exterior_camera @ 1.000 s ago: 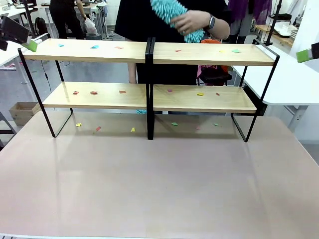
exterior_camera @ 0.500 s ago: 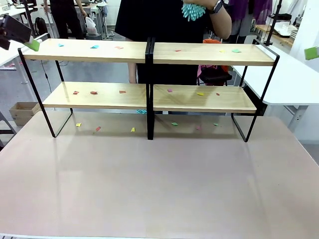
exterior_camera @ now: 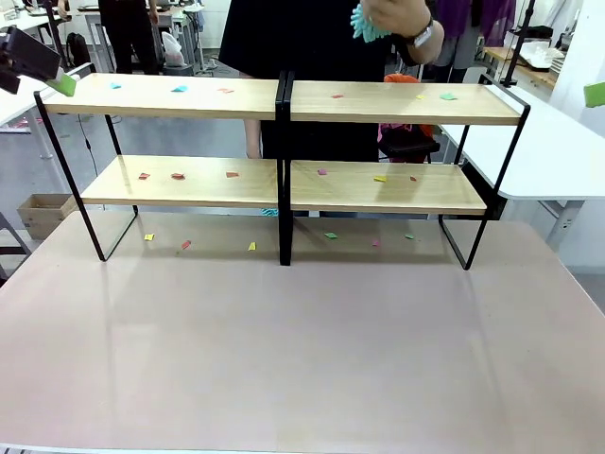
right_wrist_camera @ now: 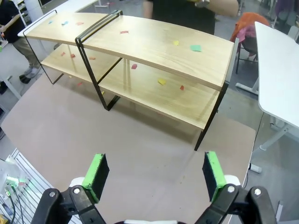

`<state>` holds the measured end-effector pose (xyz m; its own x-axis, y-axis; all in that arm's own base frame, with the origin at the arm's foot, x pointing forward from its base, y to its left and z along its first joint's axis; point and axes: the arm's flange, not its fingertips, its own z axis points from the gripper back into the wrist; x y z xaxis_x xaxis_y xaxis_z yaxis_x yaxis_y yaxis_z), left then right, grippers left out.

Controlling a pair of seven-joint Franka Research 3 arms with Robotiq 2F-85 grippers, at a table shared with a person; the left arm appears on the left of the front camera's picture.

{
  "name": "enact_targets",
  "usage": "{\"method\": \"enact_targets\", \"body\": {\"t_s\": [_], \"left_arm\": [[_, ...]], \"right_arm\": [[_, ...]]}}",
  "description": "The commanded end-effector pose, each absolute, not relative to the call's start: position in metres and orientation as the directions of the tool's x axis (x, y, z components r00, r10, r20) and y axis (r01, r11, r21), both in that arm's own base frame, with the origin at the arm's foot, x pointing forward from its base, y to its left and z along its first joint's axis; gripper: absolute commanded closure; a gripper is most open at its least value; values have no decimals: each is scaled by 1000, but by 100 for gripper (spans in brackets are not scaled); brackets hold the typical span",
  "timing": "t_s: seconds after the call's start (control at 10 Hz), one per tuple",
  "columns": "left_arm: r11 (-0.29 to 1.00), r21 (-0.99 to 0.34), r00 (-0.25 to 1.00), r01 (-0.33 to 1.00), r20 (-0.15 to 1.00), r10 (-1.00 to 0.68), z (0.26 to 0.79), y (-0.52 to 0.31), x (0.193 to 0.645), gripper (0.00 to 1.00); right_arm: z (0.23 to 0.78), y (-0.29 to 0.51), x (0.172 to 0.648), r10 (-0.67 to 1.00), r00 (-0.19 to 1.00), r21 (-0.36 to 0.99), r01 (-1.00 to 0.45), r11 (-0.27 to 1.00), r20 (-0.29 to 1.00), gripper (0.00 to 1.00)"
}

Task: Clean the shelves.
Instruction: Pick up the Duster when the human hands it over.

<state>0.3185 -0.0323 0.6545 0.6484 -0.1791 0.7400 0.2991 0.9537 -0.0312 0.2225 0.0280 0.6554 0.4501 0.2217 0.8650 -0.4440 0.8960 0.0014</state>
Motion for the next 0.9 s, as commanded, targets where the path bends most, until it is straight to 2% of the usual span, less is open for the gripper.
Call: {"method": "enact_targets", "body": {"t_s": [0.0, 0.1, 0.3, 0.4, 0.6, 0.7, 0.8], "left_arm": [[954, -54, 642, 295, 751, -156, 656, -34, 316, 0], [953, -63, 633, 295, 760, -146, 656, -34, 313, 0], [922, -67, 599, 382, 778, -192, 654, -32, 300, 0], [913, -30, 575, 406, 785, -230, 652, -32, 290, 0], [840, 35, 493, 542, 796, -351, 651, -33, 263, 0], [797, 47, 489, 603, 767, -415, 649, -33, 252, 0], [806, 77, 505, 588, 743, -439, 646, -34, 245, 0]], "right_arm": [[650, 23, 217, 252, 420, -25, -476, 879, 872, 0], [649, 25, 218, 264, 424, -33, -479, 877, 867, 0], [649, 27, 222, 270, 436, -33, -478, 878, 859, 0], [650, 27, 222, 271, 436, -33, -479, 877, 858, 0], [650, 28, 221, 270, 439, -33, -476, 879, 857, 0], [650, 28, 220, 263, 441, -29, -470, 882, 858, 0], [650, 29, 217, 260, 437, -29, -469, 883, 861, 0]]}}
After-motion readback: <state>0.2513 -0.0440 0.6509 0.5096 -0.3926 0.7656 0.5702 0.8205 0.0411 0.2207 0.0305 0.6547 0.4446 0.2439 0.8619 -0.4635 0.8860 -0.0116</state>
